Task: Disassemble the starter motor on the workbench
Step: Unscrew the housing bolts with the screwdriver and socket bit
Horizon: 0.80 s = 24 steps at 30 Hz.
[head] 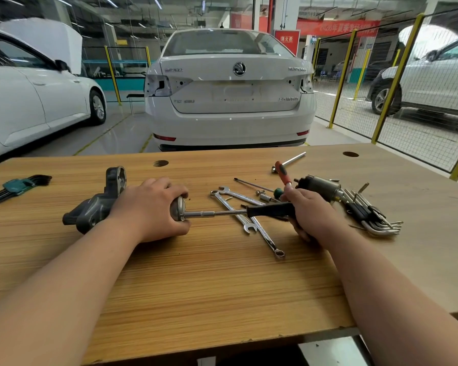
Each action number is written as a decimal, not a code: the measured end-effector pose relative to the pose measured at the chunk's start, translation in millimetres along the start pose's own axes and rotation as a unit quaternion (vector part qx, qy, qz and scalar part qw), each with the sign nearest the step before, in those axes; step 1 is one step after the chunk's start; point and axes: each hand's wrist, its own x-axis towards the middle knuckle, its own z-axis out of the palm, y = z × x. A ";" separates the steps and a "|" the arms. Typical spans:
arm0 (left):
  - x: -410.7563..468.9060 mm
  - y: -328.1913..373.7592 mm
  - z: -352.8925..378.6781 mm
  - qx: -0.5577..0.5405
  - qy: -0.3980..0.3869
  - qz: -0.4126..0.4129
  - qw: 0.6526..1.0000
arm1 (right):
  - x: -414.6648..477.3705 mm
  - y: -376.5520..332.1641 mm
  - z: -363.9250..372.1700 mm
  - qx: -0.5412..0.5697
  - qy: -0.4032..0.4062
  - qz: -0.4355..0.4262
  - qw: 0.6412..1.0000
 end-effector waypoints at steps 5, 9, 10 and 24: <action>-0.9 -0.1 0.7 0.007 0.006 0.002 1.000 | 3.2 2.6 1.9 0.108 -0.025 0.003 0.994; -0.3 0.3 -0.2 0.010 0.005 0.002 1.000 | 2.8 1.5 0.3 0.198 -0.062 0.037 0.978; -0.3 0.3 -0.2 0.011 0.005 0.002 1.000 | 2.2 1.5 -0.3 0.215 -0.071 0.040 0.973; 0.3 -0.5 -0.5 0.003 0.006 0.003 1.000 | 2.8 4.2 -3.0 0.450 -0.119 0.085 0.881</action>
